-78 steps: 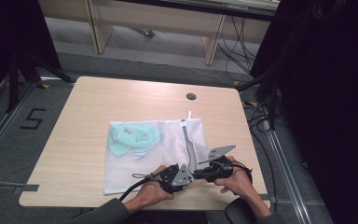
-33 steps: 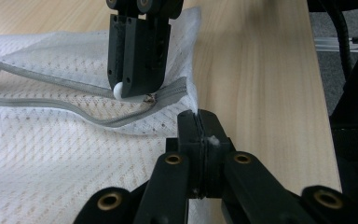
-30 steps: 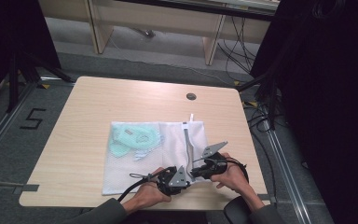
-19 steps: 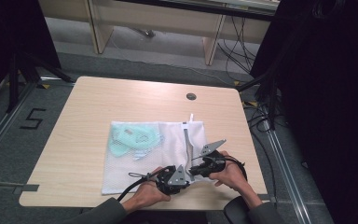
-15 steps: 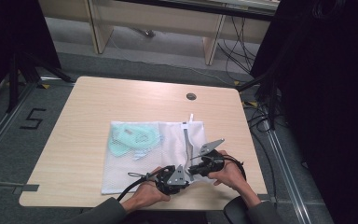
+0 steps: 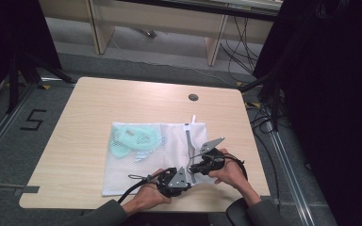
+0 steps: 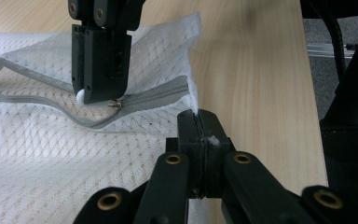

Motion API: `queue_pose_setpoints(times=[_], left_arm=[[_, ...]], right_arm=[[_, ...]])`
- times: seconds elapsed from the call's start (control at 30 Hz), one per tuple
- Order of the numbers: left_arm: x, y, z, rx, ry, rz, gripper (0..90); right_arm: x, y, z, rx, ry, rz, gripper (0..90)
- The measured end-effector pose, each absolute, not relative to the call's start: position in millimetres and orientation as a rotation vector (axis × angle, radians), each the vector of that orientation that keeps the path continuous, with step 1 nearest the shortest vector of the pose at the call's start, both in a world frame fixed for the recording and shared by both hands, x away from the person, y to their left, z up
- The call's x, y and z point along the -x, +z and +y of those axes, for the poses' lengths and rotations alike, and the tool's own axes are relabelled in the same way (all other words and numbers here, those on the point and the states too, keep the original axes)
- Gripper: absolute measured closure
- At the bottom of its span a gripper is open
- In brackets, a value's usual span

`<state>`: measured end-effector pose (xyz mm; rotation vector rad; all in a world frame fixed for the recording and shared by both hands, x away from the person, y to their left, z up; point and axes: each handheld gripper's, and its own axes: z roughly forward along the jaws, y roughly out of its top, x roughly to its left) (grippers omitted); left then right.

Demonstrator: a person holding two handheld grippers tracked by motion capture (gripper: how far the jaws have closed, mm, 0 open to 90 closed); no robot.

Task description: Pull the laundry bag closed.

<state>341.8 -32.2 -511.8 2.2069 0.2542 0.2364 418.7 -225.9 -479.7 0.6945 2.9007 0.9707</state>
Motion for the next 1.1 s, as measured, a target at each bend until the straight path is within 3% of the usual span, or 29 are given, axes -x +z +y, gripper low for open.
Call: queue_pose_setpoints(times=[1.07, 1.1], left_arm=[[-338.8, -509.6, -31.7, -2.213, 0.251, 0.27, 89.1], [-341.3, -509.2, -32.5, -2.214, 0.247, 0.215, 89.1]], right_arm=[[-433.8, -478.7, -217.2, -0.678, 0.906, 2.877, 86.2], [-433.8, -478.8, -216.4, -0.676, 0.904, 2.877, 86.2]])
